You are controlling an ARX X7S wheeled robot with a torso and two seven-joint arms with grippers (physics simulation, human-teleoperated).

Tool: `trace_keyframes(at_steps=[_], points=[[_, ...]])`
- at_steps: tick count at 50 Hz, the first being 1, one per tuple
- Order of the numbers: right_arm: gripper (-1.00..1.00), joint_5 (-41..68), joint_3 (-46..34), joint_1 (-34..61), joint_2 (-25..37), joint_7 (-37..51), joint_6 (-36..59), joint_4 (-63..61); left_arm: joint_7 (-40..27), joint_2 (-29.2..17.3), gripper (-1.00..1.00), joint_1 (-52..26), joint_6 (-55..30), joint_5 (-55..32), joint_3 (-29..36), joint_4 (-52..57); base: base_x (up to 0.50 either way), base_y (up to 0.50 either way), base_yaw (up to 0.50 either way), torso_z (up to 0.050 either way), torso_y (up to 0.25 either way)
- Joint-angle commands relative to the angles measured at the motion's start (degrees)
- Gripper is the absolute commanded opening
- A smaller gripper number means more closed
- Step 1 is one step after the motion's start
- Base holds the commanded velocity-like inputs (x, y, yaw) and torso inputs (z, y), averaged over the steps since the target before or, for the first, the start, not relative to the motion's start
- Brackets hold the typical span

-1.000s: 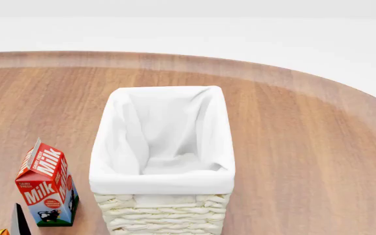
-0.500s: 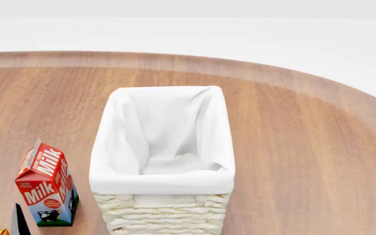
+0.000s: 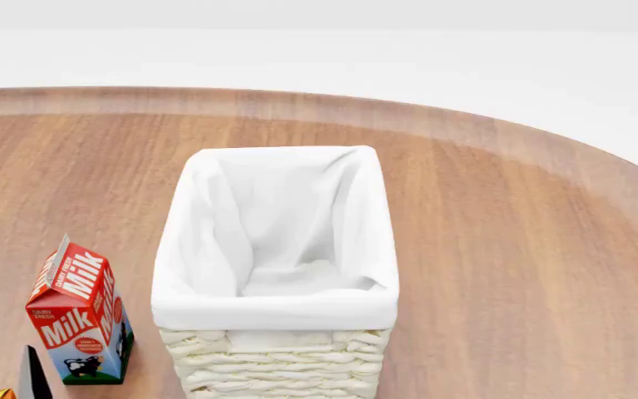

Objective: Pick up the alphabet soup, and put it in the basket.

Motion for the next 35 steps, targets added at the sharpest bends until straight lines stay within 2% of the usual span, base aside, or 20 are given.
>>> trace_keyframes(at_steps=[1,4,5,22,35], points=[[1.00,0.2,-0.5,0.9,-1.1,-0.2,-0.6,1.7,-0.1,-0.1,1.00,-0.1,0.1,0.0,0.2,-0.3,0.00,0.00,0.00,0.000,0.000],[1.00,0.1,-0.7,1.3,-1.6,-0.2,-0.8,2.7,-0.1,0.0,1.00,-0.2,0.0,0.1,0.4,-0.3,0.00,0.00,0.00,0.000,0.000],[-1.00,0.6,-0.5,1.6,-1.8,-0.3,-0.8,3.0,-0.1,-0.1,1.00,-0.2,0.0,0.2,0.4,-0.3,0.00,0.00,0.00,0.000,0.000],[-1.00,1.1,-0.3,1.5,-2.1,0.5,-1.6,2.9,-0.4,-0.3,1.00,0.1,0.2,0.1,0.4,0.1,0.00,0.00,0.00,0.000,0.000],[-1.00,6.9,4.7,-4.2,2.3,4.5,-3.9,-10.2,-0.7,-0.5,1.00,0.0,0.0,0.1,0.6,0.4,0.00,0.00,0.00,0.000,0.000]])
